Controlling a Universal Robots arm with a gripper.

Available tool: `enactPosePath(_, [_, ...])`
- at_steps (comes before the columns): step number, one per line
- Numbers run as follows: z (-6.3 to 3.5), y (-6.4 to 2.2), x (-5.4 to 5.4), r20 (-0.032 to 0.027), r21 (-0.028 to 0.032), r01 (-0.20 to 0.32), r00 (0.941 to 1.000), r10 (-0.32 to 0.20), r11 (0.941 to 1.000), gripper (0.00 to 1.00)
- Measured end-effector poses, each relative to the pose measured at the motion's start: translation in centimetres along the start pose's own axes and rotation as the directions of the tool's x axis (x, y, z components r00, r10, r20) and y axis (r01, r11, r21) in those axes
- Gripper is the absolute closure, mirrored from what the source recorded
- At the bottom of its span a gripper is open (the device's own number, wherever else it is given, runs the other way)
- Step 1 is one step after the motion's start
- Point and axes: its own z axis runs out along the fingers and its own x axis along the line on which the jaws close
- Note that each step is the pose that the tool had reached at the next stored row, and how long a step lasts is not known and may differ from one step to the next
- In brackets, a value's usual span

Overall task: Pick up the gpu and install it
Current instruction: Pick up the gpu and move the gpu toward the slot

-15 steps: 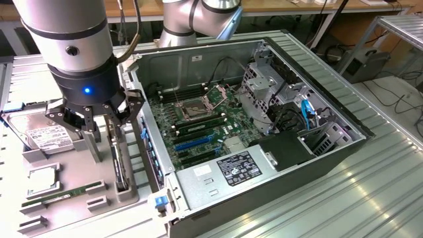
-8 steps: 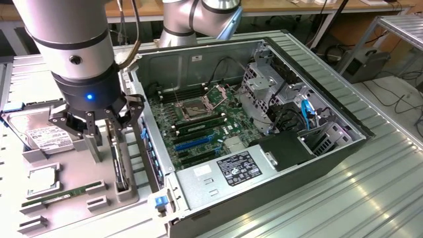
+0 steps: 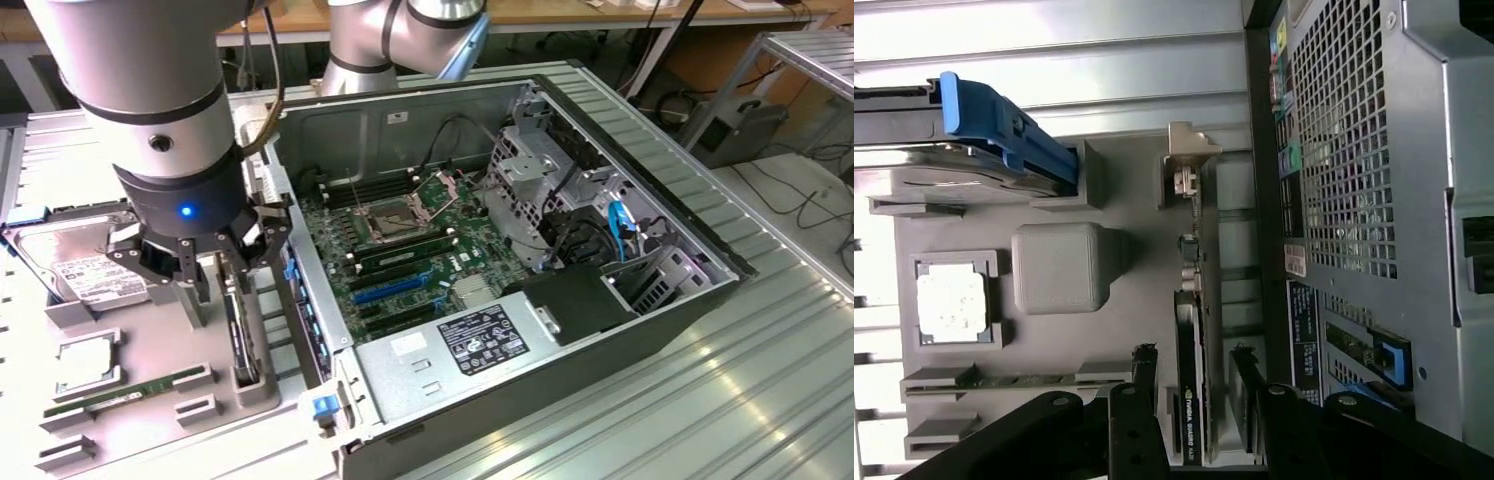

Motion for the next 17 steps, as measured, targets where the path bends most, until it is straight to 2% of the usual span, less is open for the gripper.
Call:
enactPosePath(7, [1.32, -0.08, 0.1, 0.0001, 0.0, 0.0, 1.0, 0.0, 1.0, 0.58])
enactPosePath(14, [3.02, -0.56, 0.2, 0.0005, 0.0, 0.0, 1.0, 0.0, 1.0, 0.58])
enactPosePath(15, [3.32, -0.66, 0.2, 0.002, -0.0001, 0.0, 1.0, 0.0, 1.0, 0.58])
enactPosePath(17, [3.73, -0.69, 0.4, 0.01, -0.0008, 0.0, 0.9999, 0.0, 1.0, 0.58])
